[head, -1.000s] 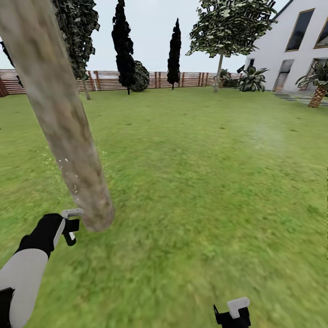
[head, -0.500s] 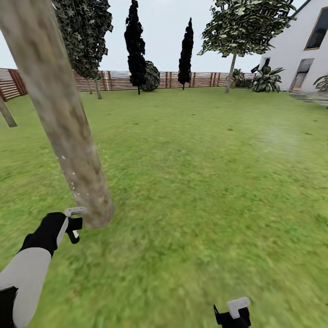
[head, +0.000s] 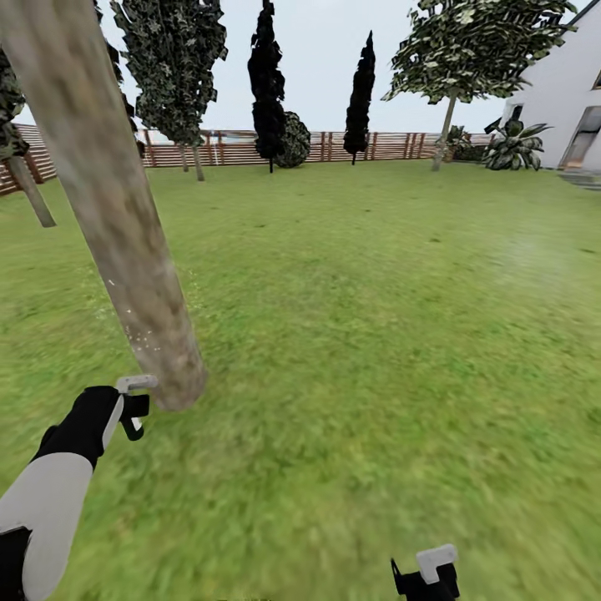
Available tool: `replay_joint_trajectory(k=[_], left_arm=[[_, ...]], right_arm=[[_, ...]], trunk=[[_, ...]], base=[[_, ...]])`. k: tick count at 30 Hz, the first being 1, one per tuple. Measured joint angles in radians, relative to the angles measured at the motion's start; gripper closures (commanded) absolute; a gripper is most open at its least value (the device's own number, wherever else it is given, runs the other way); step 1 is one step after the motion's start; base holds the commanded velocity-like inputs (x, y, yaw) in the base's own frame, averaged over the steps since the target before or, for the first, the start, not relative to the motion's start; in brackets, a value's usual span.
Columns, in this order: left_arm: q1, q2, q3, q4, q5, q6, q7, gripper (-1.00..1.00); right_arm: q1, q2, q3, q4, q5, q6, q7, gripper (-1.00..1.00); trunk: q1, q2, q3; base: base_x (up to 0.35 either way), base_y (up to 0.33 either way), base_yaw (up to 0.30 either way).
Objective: In the garden, pick up the pesticide atomizer on the floor and spray pesticide onto both trees until each tree trunk is fully covered.
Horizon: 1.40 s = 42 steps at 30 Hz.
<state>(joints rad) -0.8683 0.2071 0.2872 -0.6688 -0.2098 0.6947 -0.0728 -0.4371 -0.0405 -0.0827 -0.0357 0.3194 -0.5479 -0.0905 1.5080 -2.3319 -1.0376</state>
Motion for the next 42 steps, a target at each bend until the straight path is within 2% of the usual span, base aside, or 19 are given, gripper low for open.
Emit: replay_joint_trajectory(k=[9, 16, 20, 26, 35, 38, 41, 42], left_arm=[[0.000, 0.000, 0.002, 0.000, 0.000, 0.000, 0.001, 1.00], [0.001, -0.001, 0.002, 0.000, 0.001, -0.002, 0.000, 1.00], [0.003, -0.002, 0.004, 0.005, -0.001, -0.092, 0.000, 1.00], [0.003, -0.001, 0.004, 0.003, -0.002, -0.107, -0.001, 1.00], [0.003, 0.000, -0.001, -0.001, -0.003, -0.097, -0.001, 1.00], [0.002, 0.000, 0.000, -0.054, -0.002, -0.091, -0.004, 1.00], [-0.011, -0.001, -0.001, -0.113, 0.002, -0.002, -0.013, 1.00], [-0.015, -0.002, -0.026, -0.149, 0.005, 0.017, -0.015, 1.00]], right_arm=[[0.000, -0.001, 0.000, 0.000, 0.000, 0.000, 0.000, -1.00], [0.000, -0.001, 0.000, 0.000, 0.000, 0.000, 0.000, -1.00], [0.000, -0.001, -0.001, -0.001, 0.000, 0.000, 0.000, -1.00], [0.000, -0.001, -0.001, -0.001, 0.000, 0.000, -0.002, -1.00], [0.000, -0.001, -0.001, -0.001, 0.000, 0.000, 0.000, -1.00], [0.000, -0.001, -0.001, -0.001, 0.000, 0.000, 0.000, -1.00], [0.000, -0.002, -0.002, -0.001, 0.000, 0.000, -0.001, -1.00], [0.000, -0.002, -0.002, -0.001, 0.000, 0.000, -0.001, -1.00]], trunk=[[0.000, 0.000, 0.000], [0.000, 0.000, 0.000], [0.000, 0.000, 0.000], [0.000, 0.000, 0.000], [0.000, 0.000, 0.000], [0.000, 0.000, 0.000], [0.000, 0.000, 0.000], [0.000, 0.000, 0.000]], base=[[0.010, -0.271, 0.126], [0.239, -0.185, 0.000], [0.272, -0.167, 0.000], [0.272, -0.167, 0.216], [0.160, -0.099, 0.277], [0.002, -0.001, 0.153], [0.000, 0.000, 0.017], [0.000, 0.000, 0.001]])
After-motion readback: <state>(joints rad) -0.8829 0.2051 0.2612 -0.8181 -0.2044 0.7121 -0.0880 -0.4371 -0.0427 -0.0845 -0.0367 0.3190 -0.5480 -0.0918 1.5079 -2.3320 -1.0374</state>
